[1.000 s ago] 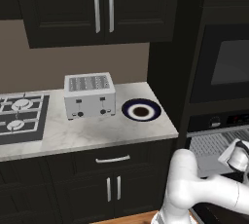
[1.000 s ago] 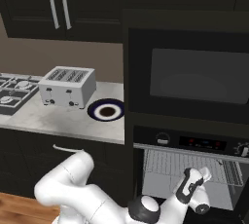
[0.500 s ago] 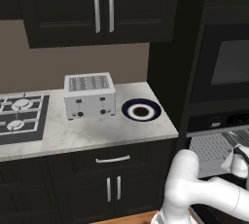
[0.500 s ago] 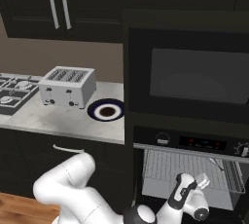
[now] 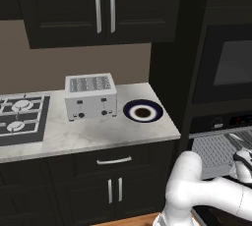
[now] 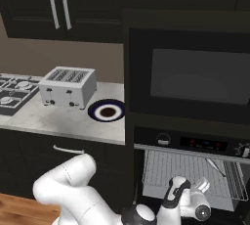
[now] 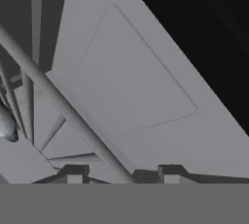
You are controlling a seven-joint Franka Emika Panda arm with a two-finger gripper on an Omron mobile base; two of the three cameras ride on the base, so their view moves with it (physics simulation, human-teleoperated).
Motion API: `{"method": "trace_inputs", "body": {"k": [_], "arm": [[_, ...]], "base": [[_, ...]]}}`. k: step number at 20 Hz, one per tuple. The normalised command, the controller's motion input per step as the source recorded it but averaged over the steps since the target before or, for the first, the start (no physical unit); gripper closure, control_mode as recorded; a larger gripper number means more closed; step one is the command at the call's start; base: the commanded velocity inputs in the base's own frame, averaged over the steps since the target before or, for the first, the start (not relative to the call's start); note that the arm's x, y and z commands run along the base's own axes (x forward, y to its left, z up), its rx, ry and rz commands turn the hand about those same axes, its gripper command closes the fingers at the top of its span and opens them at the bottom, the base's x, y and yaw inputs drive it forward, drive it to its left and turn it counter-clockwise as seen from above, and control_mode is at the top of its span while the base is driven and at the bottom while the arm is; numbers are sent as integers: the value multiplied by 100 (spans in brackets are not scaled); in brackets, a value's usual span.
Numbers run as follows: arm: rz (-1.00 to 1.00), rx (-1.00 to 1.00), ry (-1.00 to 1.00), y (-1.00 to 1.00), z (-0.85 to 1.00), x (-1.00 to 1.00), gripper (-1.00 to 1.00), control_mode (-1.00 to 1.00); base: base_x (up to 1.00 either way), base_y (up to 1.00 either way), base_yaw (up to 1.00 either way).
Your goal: Take the fish from the oven and place it on the plate on the counter.
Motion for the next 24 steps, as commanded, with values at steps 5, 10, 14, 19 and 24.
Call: {"method": "trace_inputs", "body": {"k": [5, 10, 14, 19, 24], "arm": [[0, 0, 17, -26, -36, -64, 100, -100], [0, 0, 15, -32, -36, -73, 100, -100], [0, 0, 12, -35, -46, -79, 100, -100], [0, 0, 9, -34, -53, -88, 100, -100], [0, 0, 7, -36, -61, -100, 100, -100]], "base": [[0, 0, 0], [0, 0, 0], [0, 0, 0], [0, 0, 0], [0, 0, 0]]}}
